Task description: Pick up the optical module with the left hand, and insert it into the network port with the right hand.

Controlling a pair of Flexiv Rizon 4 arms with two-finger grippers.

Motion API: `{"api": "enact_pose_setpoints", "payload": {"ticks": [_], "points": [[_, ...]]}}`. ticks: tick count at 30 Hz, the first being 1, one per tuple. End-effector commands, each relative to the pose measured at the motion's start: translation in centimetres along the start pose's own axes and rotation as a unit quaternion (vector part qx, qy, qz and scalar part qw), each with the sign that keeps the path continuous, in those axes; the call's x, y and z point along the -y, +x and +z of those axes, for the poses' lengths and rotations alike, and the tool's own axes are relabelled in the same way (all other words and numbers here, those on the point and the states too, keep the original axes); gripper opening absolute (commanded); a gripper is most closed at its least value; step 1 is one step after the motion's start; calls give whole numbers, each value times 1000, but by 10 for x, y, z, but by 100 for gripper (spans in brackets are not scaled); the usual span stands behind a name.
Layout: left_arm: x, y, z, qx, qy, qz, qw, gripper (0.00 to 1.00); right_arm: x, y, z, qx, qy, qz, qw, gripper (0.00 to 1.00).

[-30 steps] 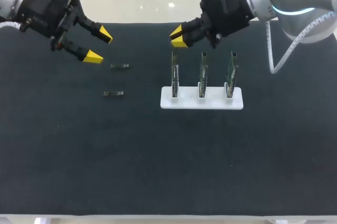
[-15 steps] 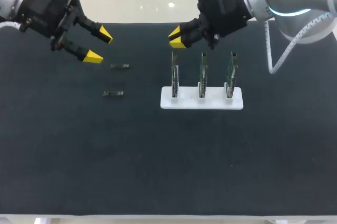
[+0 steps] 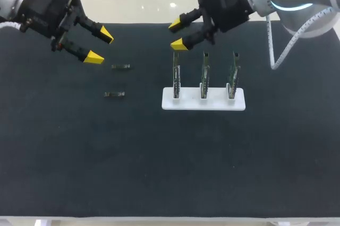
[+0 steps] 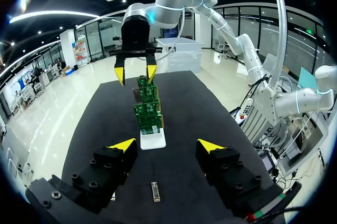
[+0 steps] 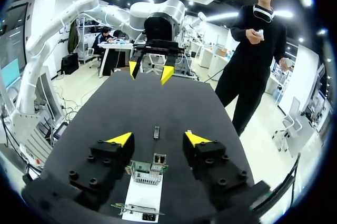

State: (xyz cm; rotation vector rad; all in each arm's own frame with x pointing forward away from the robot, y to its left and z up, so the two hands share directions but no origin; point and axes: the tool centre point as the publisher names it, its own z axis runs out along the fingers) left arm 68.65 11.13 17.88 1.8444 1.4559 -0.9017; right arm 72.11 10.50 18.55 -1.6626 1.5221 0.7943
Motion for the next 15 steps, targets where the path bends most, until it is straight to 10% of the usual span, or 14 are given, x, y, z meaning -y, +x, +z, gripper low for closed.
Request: {"api": "enact_pose_setpoints", "payload": {"ticks": [1,3,5,15], "points": [[0,0,0,-2,0,0,1000,100,-1,-4,-3,-5,2,2,1000,100],[0,0,0,-2,0,0,1000,100,0,-7,-4,-7,1,3,1000,88],[0,0,0,-2,0,0,1000,100,0,-8,-6,-12,1,4,1000,0],[0,0,0,-2,0,0,1000,100,0,-10,-6,-24,4,7,1000,0]]}}
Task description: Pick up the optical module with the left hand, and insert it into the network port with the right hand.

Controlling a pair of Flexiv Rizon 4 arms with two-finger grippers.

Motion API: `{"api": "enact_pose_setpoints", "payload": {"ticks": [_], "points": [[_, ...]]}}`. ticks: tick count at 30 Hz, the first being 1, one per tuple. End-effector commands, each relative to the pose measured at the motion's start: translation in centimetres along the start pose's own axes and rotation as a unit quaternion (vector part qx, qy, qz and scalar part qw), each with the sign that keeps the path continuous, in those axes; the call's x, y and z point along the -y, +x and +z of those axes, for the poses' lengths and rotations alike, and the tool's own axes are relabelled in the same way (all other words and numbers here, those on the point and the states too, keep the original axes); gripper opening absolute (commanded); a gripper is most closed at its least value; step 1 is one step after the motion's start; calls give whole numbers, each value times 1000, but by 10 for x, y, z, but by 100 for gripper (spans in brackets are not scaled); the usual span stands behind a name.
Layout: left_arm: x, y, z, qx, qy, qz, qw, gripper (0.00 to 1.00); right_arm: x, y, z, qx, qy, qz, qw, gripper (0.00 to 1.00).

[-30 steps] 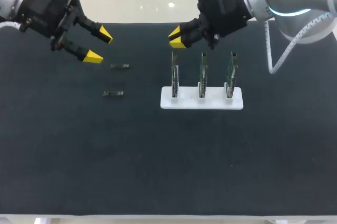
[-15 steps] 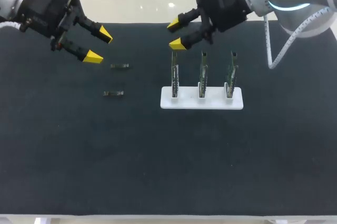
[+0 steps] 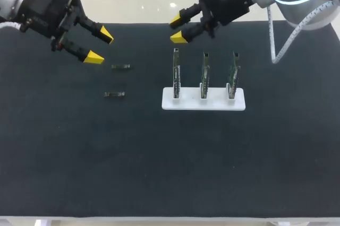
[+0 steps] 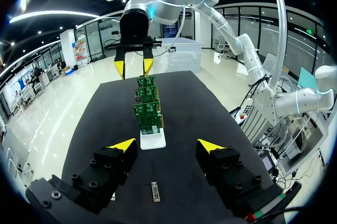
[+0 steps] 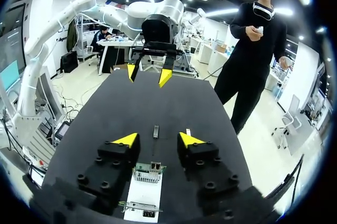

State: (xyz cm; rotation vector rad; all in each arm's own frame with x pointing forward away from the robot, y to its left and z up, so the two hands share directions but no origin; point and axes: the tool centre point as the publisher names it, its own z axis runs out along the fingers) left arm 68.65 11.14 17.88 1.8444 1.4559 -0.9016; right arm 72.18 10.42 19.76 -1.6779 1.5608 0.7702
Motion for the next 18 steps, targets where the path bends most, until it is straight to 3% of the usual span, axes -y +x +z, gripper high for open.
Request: {"api": "enact_pose_setpoints", "payload": {"ticks": [1,18], "points": [[0,0,0,-1,0,0,1000,100,-2,1,3,-5,4,2,1000,0],[0,0,0,-1,0,0,1000,100,-8,26,17,-13,-2,-18,1000,0]]}}
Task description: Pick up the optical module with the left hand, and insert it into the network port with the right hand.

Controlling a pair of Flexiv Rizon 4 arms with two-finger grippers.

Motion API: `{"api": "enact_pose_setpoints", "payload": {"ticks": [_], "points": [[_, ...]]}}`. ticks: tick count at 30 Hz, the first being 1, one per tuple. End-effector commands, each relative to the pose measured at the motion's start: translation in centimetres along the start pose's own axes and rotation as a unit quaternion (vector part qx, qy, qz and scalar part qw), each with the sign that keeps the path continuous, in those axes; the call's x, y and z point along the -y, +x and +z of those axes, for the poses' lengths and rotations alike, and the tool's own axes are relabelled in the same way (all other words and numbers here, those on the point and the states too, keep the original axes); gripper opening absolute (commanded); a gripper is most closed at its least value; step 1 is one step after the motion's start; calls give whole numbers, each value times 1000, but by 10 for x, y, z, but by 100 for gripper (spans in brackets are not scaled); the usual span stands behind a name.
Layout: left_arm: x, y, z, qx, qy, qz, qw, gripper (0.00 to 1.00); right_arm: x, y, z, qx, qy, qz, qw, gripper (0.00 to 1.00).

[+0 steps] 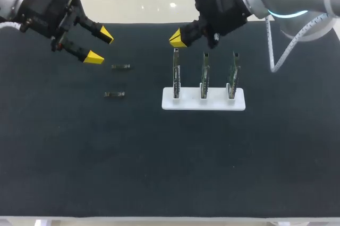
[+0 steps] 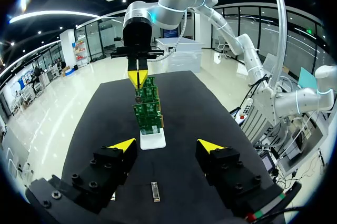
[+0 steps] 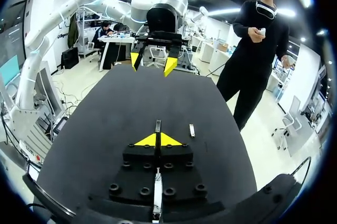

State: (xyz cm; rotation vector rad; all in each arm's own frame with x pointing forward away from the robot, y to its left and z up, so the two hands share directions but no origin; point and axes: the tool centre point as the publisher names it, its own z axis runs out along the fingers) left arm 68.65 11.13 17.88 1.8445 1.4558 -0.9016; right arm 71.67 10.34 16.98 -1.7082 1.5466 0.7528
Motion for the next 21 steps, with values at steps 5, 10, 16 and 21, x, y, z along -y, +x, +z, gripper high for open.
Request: {"api": "enact_pose_setpoints", "payload": {"ticks": [5,10,16,21], "points": [[0,0,0,-1,0,0,1000,100,0,4,3,-5,3,-7,1000,0],[0,0,0,-1,0,0,1000,100,0,4,3,-6,3,-8,1000,0],[0,0,0,-1,0,0,1000,100,0,8,5,-4,5,-9,1000,0],[0,0,0,-1,0,0,1000,100,0,10,6,-4,5,-11,1000,0]]}}
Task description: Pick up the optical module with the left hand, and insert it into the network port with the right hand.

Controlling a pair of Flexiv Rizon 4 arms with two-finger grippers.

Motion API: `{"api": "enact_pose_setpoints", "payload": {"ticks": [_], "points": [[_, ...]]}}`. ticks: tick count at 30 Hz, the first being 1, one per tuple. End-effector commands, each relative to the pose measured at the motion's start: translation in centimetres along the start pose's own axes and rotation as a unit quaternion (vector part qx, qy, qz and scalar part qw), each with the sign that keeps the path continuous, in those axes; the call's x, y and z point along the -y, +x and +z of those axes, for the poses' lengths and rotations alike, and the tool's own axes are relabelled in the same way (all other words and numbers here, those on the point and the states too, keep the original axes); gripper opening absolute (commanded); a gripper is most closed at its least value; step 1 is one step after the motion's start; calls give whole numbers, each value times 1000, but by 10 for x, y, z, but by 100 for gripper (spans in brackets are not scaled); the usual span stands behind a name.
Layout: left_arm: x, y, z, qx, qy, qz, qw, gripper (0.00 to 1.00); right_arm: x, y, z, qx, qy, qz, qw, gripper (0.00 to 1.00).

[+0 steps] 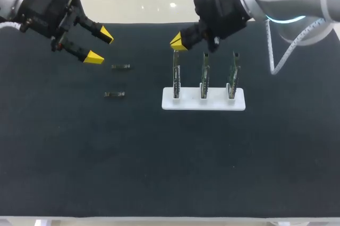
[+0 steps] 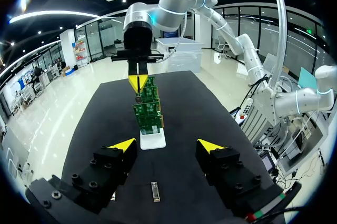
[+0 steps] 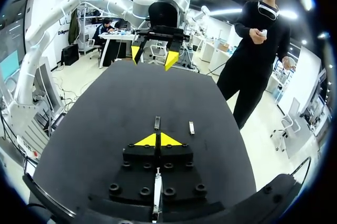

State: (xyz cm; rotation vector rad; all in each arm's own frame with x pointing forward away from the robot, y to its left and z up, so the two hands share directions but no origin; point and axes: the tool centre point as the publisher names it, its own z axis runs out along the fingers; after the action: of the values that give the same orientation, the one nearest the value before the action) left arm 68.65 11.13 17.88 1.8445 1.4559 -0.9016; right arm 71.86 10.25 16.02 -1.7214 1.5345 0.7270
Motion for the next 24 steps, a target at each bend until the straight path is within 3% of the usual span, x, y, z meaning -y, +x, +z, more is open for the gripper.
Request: {"api": "enact_pose_setpoints", "payload": {"ticks": [1,24], "points": [[0,0,0,-1,0,0,1000,100,-1,2,2,0,-1,-1,1000,0],[0,0,0,-1,0,0,1000,100,-2,17,11,4,4,-7,1000,0]]}}
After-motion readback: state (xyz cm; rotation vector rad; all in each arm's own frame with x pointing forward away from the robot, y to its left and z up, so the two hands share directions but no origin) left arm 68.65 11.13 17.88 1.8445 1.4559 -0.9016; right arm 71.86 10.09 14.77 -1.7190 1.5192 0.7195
